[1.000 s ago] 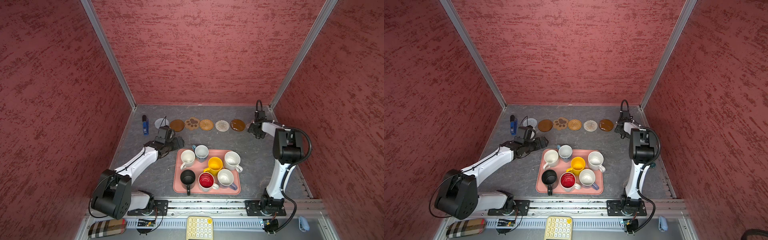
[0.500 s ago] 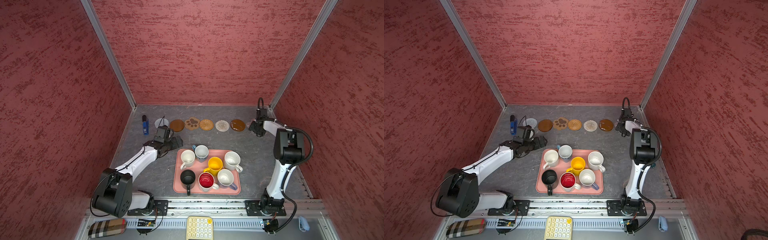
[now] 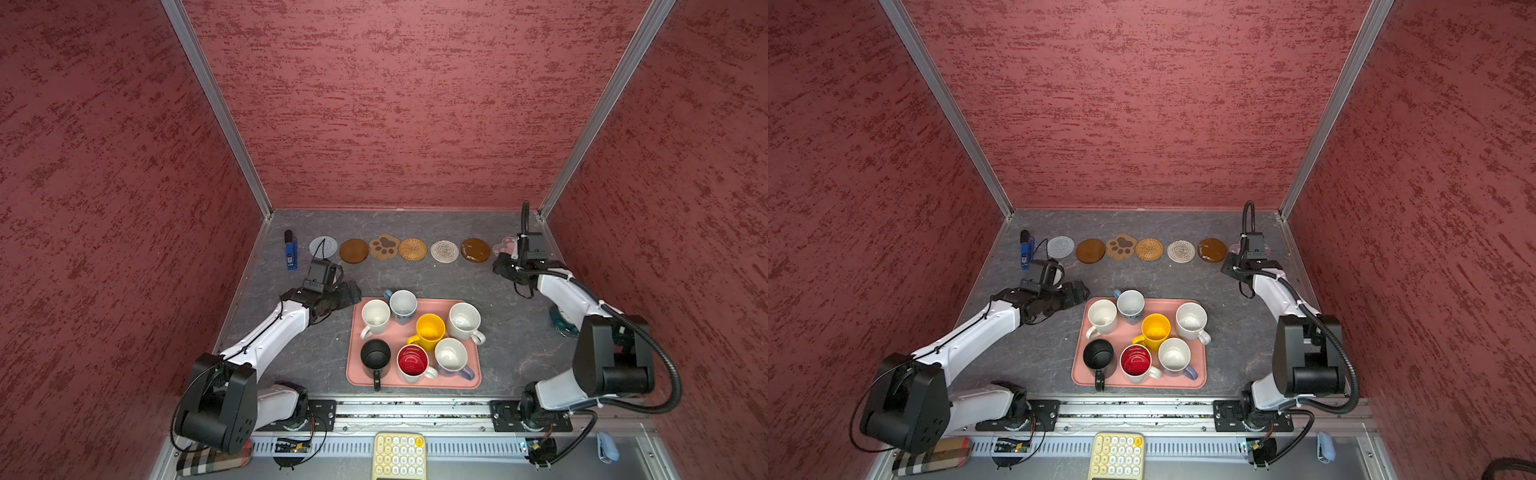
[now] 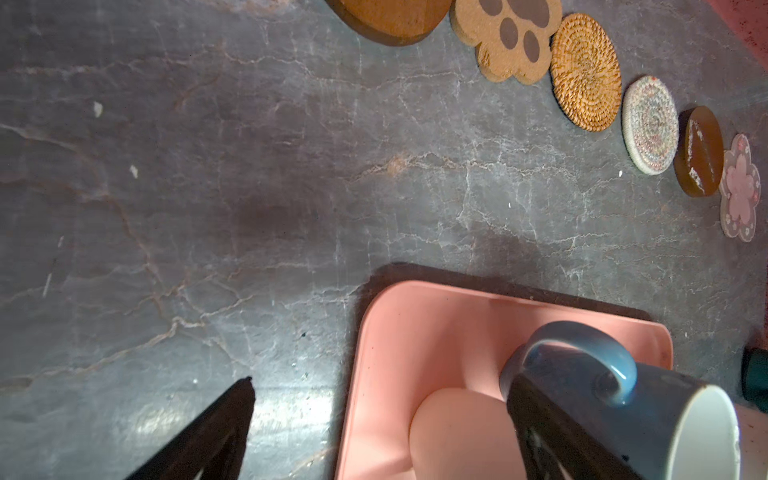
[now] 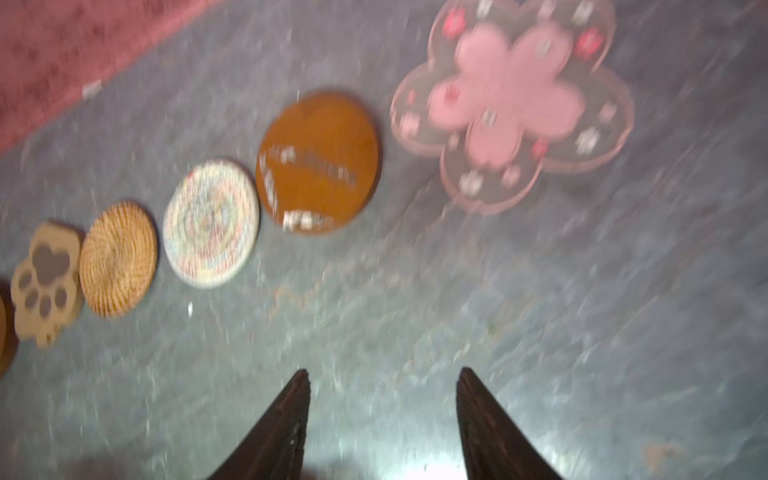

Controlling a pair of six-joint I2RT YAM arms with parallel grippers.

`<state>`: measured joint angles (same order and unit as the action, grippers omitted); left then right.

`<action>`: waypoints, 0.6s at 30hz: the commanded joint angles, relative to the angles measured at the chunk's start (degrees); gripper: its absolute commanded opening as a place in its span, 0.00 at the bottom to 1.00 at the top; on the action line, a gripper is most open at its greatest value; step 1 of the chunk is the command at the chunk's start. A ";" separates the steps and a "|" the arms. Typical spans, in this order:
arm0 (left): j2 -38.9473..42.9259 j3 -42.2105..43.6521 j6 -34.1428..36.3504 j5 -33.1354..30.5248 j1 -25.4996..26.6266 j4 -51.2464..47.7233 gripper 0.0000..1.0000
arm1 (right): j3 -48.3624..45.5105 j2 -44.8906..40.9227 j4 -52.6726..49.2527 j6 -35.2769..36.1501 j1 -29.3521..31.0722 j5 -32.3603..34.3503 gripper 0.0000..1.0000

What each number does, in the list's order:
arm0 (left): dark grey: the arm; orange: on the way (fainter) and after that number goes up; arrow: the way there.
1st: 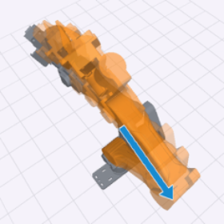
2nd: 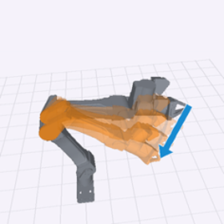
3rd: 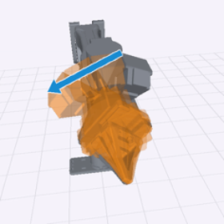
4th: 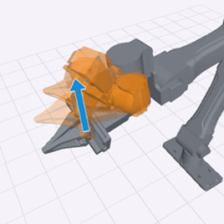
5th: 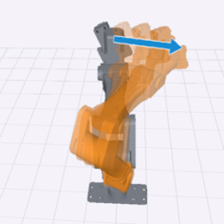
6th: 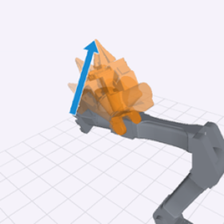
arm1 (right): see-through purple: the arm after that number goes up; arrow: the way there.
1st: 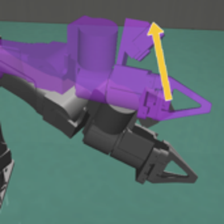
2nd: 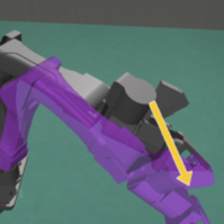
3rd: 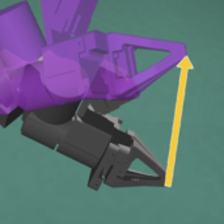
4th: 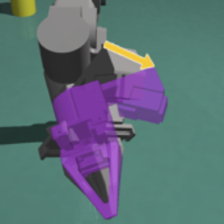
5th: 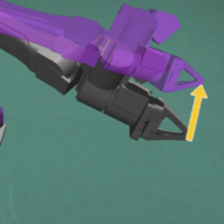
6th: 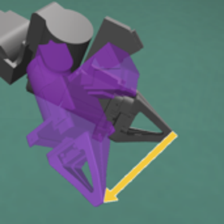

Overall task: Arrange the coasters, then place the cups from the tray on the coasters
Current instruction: 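Raise the right gripper off the pink flower coaster and draw it back toward the tray, then lower both grippers onto opposite corners of the pink tray rim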

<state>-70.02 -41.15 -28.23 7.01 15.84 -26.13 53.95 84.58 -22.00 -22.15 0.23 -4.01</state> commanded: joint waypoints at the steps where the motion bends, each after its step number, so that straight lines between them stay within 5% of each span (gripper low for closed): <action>1: 2.94 0.53 0.62 -2.19 0.65 -4.81 0.94 | -5.80 -5.18 2.44 -1.86 0.37 -2.62 0.56; 18: 5.47 5.20 -3.74 -7.97 7.98 -9.02 0.68 | -24.77 -17.75 7.26 -8.00 7.85 -7.59 0.54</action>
<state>-64.55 -36.71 -30.83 0.82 23.35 -34.35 30.35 67.48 -17.89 -29.47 7.27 -10.46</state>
